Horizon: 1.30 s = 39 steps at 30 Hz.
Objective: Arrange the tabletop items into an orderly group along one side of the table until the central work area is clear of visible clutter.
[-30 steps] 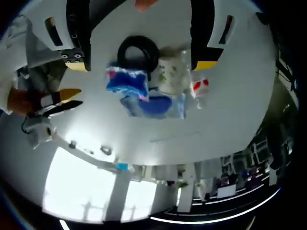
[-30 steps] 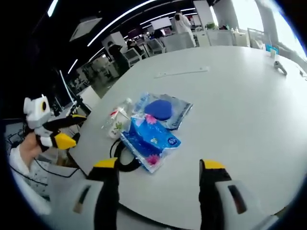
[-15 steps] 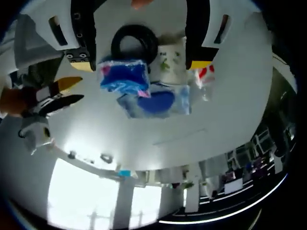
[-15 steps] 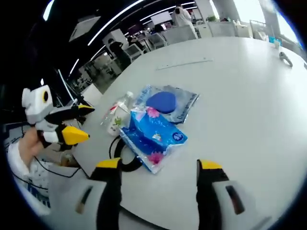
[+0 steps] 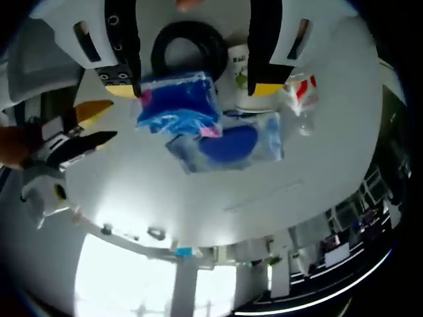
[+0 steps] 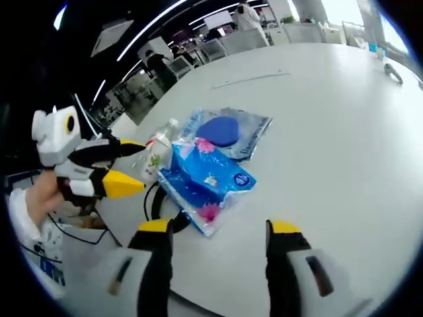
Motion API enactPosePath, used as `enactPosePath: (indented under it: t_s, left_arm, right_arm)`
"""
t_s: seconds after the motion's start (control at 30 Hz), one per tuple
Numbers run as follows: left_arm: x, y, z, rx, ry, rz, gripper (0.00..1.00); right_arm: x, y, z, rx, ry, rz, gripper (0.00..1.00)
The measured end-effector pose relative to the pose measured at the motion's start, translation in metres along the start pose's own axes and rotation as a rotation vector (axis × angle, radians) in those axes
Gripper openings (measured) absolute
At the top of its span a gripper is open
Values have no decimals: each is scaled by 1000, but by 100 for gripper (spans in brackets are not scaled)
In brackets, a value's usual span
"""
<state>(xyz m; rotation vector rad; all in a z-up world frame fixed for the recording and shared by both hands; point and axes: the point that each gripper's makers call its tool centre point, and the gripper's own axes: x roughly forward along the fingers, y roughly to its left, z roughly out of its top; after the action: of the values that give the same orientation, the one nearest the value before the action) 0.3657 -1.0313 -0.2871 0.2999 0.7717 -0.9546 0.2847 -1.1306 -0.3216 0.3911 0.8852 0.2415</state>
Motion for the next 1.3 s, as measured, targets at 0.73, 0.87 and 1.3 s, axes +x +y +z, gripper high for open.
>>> enactPosePath:
  t_s: [0.73,0.87,1.3]
  left_arm:
    - [25,6,-12,-29,58,16,47]
    - [27,8,-18,-37,71,27,42]
    - [36,3,-28,-39,97,24,12]
  right_arm:
    - [18,-2,-2,38,-16,-10,43]
    - [23,2,-5,31,-6,-4,42]
    - [39,-5,-18,-13,41,-54,21]
